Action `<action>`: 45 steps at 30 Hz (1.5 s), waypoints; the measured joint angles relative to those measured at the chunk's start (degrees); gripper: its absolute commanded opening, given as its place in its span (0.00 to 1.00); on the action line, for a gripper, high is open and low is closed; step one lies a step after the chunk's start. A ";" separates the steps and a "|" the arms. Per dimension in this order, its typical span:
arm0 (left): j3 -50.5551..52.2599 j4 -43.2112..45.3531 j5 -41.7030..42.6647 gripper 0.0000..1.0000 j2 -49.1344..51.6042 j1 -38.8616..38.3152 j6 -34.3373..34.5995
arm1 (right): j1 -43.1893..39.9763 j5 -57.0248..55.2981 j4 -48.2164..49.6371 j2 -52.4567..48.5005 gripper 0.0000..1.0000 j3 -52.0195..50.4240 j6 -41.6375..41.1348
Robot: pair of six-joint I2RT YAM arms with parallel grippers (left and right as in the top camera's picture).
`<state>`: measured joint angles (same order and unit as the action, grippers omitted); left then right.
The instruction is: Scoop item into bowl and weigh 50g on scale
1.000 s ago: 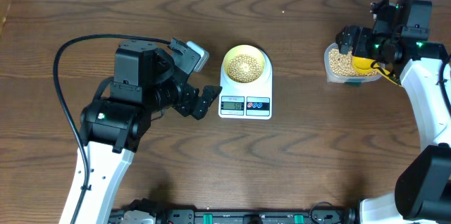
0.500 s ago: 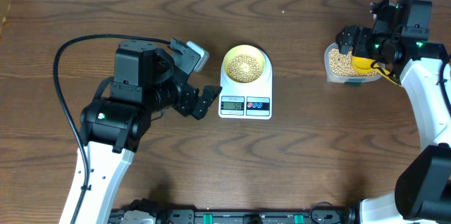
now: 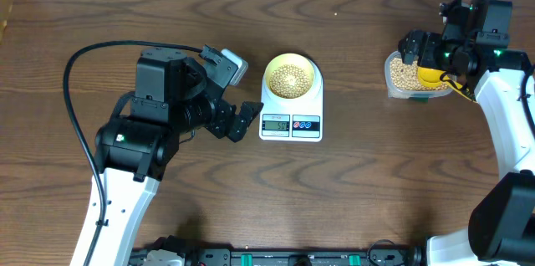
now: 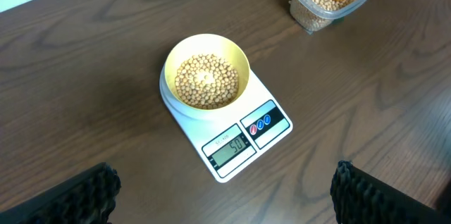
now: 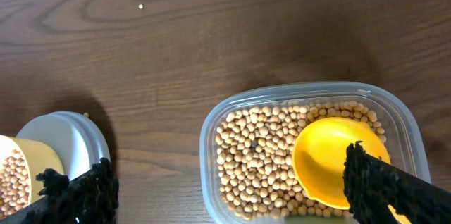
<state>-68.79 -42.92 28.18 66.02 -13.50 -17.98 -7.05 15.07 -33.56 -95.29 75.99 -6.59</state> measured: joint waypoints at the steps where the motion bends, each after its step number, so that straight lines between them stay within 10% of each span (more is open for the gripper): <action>1: 0.00 0.02 0.00 0.97 0.00 0.00 0.00 | 0.00 -0.02 0.00 0.00 0.99 0.02 -0.02; 37: 0.70 -4.59 -0.02 0.98 -2.05 0.00 0.00 | 0.00 -0.02 0.00 0.00 0.99 0.00 0.00; 45: 15.37 9.51 -0.20 0.98 -5.64 0.00 0.02 | 0.00 0.02 0.00 0.00 0.99 0.00 -0.07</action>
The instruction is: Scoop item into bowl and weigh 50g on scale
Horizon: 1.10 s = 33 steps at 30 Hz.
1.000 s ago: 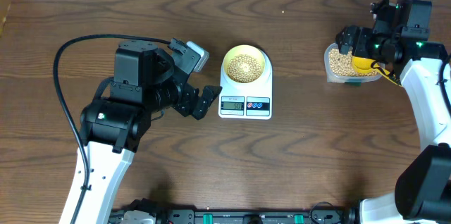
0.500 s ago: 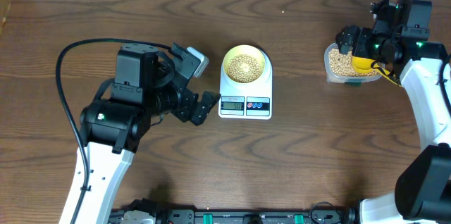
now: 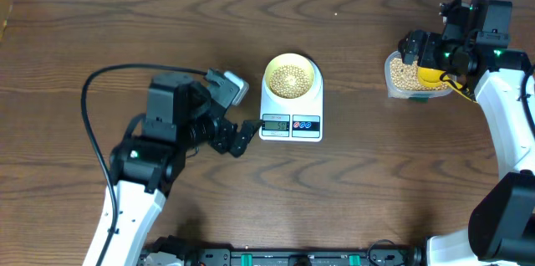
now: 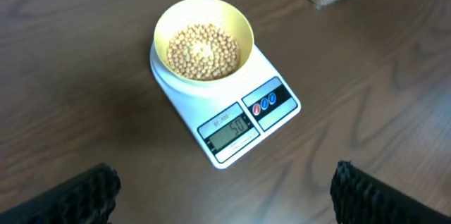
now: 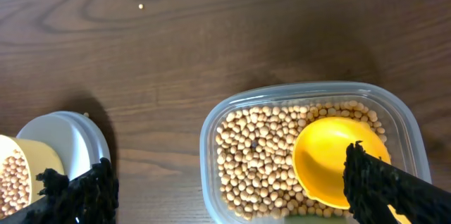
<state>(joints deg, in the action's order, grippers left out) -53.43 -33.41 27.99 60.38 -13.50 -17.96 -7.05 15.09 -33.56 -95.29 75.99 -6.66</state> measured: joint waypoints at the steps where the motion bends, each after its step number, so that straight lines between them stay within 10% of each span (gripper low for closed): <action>1: 1.55 1.09 -0.02 0.97 -1.38 0.00 -0.02 | 0.00 0.00 0.00 0.00 0.99 0.02 -0.11; 33: 49.66 47.39 -15.98 0.97 -48.02 0.00 12.50 | 0.00 0.17 -0.02 -0.02 0.99 0.00 -0.33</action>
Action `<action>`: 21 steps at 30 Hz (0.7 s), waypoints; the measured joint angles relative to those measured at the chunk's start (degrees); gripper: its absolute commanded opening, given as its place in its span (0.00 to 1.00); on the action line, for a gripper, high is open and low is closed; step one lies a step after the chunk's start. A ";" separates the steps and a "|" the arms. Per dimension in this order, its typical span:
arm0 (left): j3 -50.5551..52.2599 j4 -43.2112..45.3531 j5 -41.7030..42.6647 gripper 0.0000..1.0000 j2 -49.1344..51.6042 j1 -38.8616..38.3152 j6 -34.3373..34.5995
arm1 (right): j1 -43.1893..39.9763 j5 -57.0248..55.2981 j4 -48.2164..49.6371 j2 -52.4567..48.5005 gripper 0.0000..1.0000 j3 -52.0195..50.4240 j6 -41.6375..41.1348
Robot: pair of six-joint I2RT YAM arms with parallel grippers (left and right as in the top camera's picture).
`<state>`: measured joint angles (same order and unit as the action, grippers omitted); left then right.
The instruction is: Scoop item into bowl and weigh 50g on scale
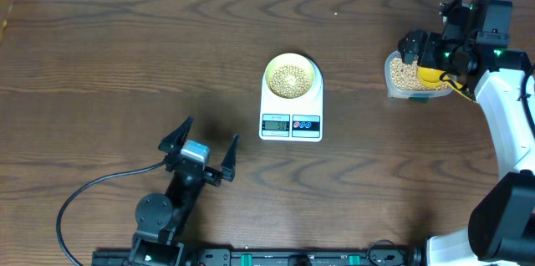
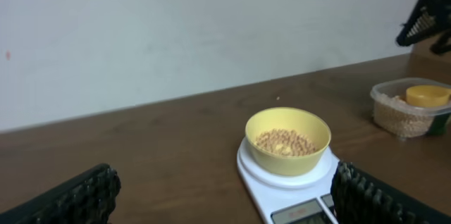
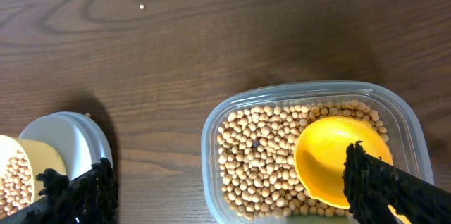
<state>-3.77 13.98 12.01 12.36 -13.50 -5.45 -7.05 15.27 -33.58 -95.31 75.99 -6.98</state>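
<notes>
A yellow bowl (image 1: 291, 77) holding soybeans sits on the white scale (image 1: 291, 124), whose display is lit; the same bowl (image 2: 287, 139) shows low in the left wrist view. A clear tub of soybeans (image 3: 310, 153) at the right holds the yellow scoop (image 3: 335, 160). My right gripper (image 3: 225, 182) hangs open above that tub, empty. My left gripper (image 1: 200, 145) is open and empty near the table's front, well left of and below the scale.
One loose bean (image 3: 142, 7) lies on the dark wood table (image 1: 125, 48) behind the tub. A pale wall (image 2: 211, 27) stands beyond the table's far edge. The left arm's black cable (image 1: 92, 191) loops over the front left.
My left arm has pulled back from beside the scale to the table's front edge, its camera now looking level at the bowl. The right arm and the scoop are as before.
The bowl of beans sat on the scale throughout and the scoop lay in the tub under my open right gripper. My left gripper hovered just left of the scale, then slightly nearer the front, and now rests folded at the front edge.
</notes>
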 measured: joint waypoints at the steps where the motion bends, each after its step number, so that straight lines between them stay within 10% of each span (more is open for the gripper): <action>1: 0.74 0.09 -0.61 0.98 -0.63 0.00 1.01 | 0.00 -0.02 0.02 0.00 0.99 0.00 0.00; 21: 3.41 1.51 -9.73 0.97 -11.69 1.73 10.49 | 0.00 0.00 0.00 0.00 0.99 0.00 0.00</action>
<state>-0.36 15.49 2.28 0.67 -11.77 5.04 -7.05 15.27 -33.58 -95.31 75.99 -6.98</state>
